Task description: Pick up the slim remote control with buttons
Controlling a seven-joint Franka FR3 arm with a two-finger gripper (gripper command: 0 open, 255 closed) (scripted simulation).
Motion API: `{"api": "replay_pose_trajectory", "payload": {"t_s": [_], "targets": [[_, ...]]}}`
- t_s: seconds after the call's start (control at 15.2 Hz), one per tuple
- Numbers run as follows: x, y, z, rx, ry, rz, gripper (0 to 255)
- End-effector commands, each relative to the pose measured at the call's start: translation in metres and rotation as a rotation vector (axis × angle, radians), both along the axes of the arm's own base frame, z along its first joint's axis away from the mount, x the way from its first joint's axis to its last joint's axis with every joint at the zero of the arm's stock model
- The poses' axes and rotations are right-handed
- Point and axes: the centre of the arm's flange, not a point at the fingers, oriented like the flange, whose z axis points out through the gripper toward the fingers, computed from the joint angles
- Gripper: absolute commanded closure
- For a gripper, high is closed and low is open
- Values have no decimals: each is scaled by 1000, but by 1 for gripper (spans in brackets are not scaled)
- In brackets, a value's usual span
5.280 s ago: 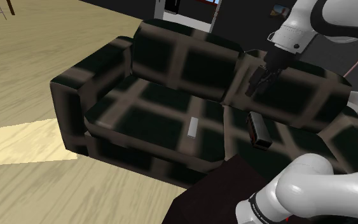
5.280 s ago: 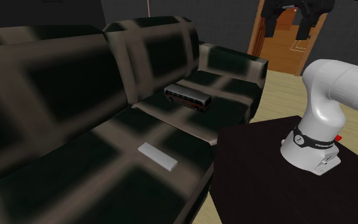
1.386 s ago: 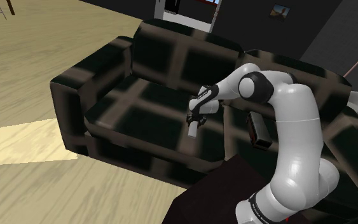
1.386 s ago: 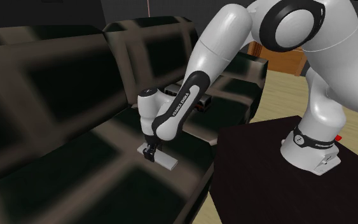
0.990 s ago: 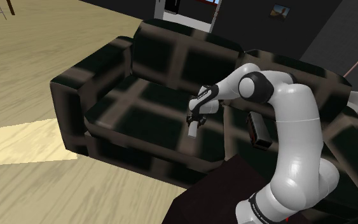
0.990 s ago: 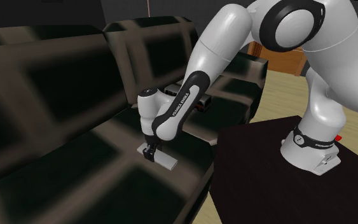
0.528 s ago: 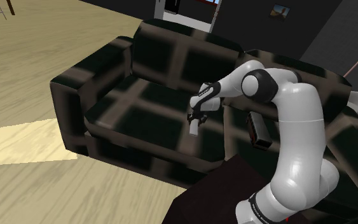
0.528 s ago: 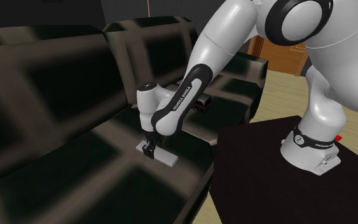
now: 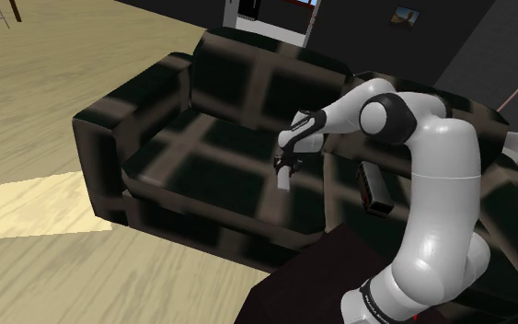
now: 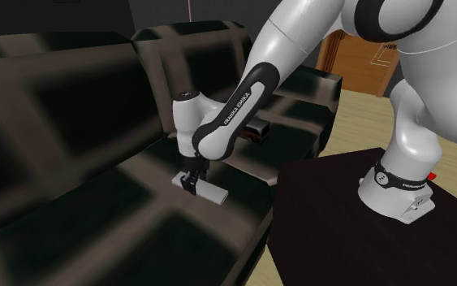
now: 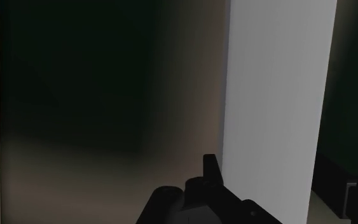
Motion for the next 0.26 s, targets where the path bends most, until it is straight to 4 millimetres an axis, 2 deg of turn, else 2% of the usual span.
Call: {"api": "replay_pose_trajectory", "payload": {"t_s": [0.0,0.2], "targets": [[1,-1,10,0,0,0,255],[1,-1,16,0,0,0,255]]}}
